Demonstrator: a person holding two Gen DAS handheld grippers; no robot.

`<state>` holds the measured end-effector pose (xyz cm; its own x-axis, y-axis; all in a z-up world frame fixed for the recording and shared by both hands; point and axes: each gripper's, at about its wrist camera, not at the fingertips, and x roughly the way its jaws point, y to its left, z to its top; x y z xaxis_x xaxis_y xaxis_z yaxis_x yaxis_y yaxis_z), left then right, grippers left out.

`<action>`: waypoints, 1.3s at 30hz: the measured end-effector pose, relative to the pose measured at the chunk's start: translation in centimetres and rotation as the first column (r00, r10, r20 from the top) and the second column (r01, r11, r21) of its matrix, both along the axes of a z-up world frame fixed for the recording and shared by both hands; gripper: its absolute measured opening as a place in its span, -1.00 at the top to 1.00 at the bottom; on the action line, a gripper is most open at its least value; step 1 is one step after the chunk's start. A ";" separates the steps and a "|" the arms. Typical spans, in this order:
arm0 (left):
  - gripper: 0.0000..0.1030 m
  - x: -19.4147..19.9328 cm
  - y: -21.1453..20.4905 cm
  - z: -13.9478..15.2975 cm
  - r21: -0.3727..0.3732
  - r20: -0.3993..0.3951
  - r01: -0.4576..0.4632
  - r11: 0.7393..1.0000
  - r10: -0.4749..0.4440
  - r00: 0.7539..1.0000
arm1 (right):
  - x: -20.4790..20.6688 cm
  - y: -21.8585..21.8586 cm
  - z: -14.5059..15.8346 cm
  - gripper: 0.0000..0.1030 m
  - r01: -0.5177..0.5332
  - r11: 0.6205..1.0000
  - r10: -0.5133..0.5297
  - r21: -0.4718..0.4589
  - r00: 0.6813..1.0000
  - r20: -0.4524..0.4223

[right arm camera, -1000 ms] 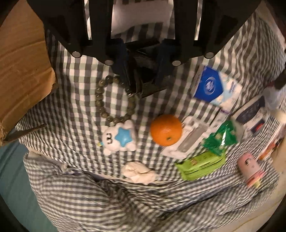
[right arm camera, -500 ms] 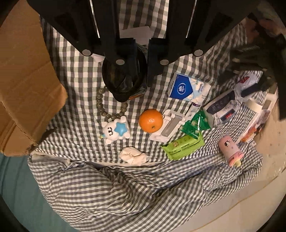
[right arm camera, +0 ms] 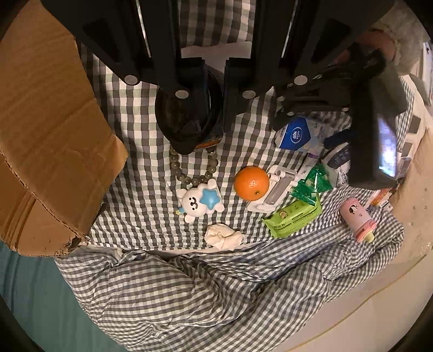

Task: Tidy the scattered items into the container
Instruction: 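Grasp the blue-and-white tissue pack with the left gripper, then carry both items to the cardboard box and release them inside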

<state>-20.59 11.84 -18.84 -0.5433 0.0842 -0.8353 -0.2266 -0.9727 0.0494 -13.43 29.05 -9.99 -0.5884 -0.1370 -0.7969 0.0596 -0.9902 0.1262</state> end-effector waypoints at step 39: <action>-0.47 10.8 6.9 18.8 0.050 -0.306 0.155 0.987 -0.133 0.943 | 11.0 6.9 13.2 0.84 0.183 0.980 -0.166 0.080 0.969 -0.184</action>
<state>-9.81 18.70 -0.02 -0.7456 0.2344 -0.6238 -0.3502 -0.9342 0.0675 -2.41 35.91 3.18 -0.7285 0.0520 -0.6830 -0.1025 -0.9942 0.0336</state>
